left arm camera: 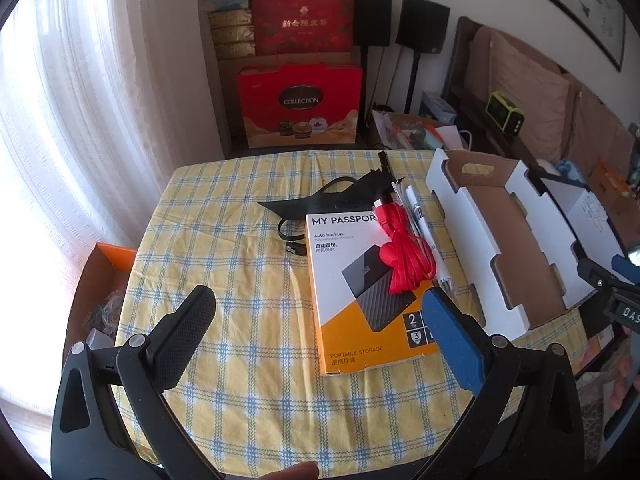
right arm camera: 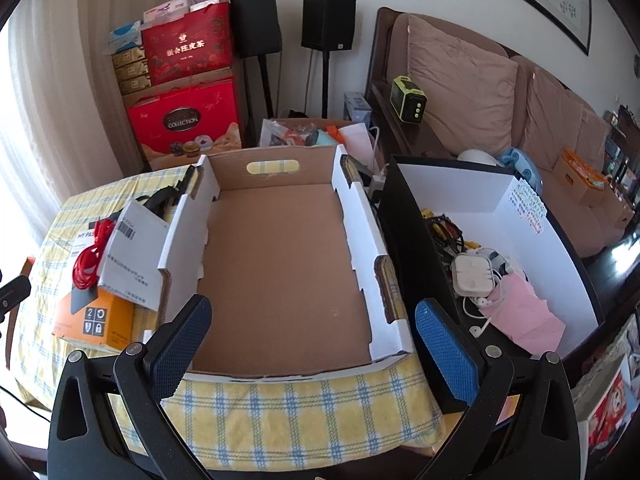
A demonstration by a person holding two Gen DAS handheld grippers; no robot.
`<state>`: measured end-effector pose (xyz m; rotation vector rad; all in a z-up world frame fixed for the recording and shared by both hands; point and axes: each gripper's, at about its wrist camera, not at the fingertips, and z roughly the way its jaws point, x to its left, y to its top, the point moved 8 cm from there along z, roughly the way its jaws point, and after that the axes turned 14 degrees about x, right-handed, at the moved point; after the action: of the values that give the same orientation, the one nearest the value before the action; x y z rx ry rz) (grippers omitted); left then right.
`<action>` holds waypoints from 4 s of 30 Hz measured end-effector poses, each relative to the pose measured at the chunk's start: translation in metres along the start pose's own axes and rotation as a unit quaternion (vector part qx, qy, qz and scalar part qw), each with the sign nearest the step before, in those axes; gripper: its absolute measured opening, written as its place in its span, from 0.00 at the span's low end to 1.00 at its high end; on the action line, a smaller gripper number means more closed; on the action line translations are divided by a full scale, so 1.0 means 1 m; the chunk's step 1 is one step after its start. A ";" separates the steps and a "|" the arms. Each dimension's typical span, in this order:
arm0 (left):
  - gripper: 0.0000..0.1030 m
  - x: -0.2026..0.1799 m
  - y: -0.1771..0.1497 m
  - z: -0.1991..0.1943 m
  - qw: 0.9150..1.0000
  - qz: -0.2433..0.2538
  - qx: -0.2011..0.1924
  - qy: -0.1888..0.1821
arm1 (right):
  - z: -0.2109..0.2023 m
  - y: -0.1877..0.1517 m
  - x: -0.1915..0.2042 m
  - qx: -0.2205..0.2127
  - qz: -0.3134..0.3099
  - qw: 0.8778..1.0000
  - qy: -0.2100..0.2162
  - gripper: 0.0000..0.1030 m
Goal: Organize objects
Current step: 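Move the right tool to the cardboard tray and clamp its side wall, then grasp the red cable bundle with the left tool, then lower the red cable into the cardboard tray and open the left tool, then grasp the white papers and pen with the left tool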
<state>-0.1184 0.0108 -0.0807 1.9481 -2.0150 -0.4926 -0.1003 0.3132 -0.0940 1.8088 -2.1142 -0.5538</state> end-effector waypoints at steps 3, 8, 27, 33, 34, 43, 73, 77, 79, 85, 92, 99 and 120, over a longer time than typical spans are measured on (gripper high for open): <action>1.00 -0.001 0.008 0.009 1.000 -0.001 0.008 -0.011 | 0.011 0.007 -0.013 0.010 0.010 1.000 0.000 1.00; 1.00 -0.005 0.020 0.021 0.999 -0.001 0.020 -0.049 | 0.027 0.018 -0.033 0.023 0.021 0.999 0.000 0.99; 0.85 -0.047 0.032 0.051 0.992 0.051 0.049 -0.106 | 0.099 0.022 -0.054 0.106 0.017 0.994 0.014 0.26; 0.65 -0.050 0.029 0.061 0.990 0.057 0.060 -0.110 | 0.101 0.014 -0.052 0.109 0.005 0.994 0.015 0.13; 0.61 -0.049 0.029 0.062 0.990 0.055 0.061 -0.113 | 0.101 0.012 -0.051 0.107 0.002 0.994 0.017 0.13; 0.33 -0.050 0.025 0.059 0.984 0.046 0.066 -0.156 | 0.093 -0.005 -0.048 0.098 -0.018 0.995 0.026 0.11; 0.13 -0.090 -0.005 -0.020 0.962 0.044 0.026 -0.267 | 0.068 -0.050 -0.027 0.101 -0.038 0.993 0.048 0.12; 0.13 -0.123 -0.020 -0.014 0.961 0.079 0.041 -0.261 | 0.069 -0.050 -0.026 0.102 -0.034 0.993 0.049 0.13; 0.13 -0.136 -0.029 -0.006 0.961 0.092 0.050 -0.256 | 0.069 -0.050 -0.026 0.102 -0.032 0.993 0.050 0.13; 0.14 -0.155 -0.045 0.012 0.963 0.115 0.064 -0.234 | 0.068 -0.051 -0.025 0.102 -0.029 0.993 0.053 0.13; 0.36 -0.152 -0.046 0.009 0.964 0.114 0.061 -0.232 | 0.068 -0.052 -0.026 0.105 -0.027 0.992 0.059 0.15; 0.62 -0.105 -0.004 -0.002 0.972 0.060 0.030 -0.225 | 0.062 -0.052 -0.029 0.107 -0.023 0.992 0.058 0.21; 0.55 -0.062 0.041 0.063 0.974 0.009 0.084 -0.211 | 0.053 -0.043 -0.028 0.104 -0.025 0.993 0.056 0.21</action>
<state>-0.1806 0.0766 -0.1179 2.0563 -2.3973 -0.8155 -0.0831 0.3405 -0.1602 1.9580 -2.1223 -0.2444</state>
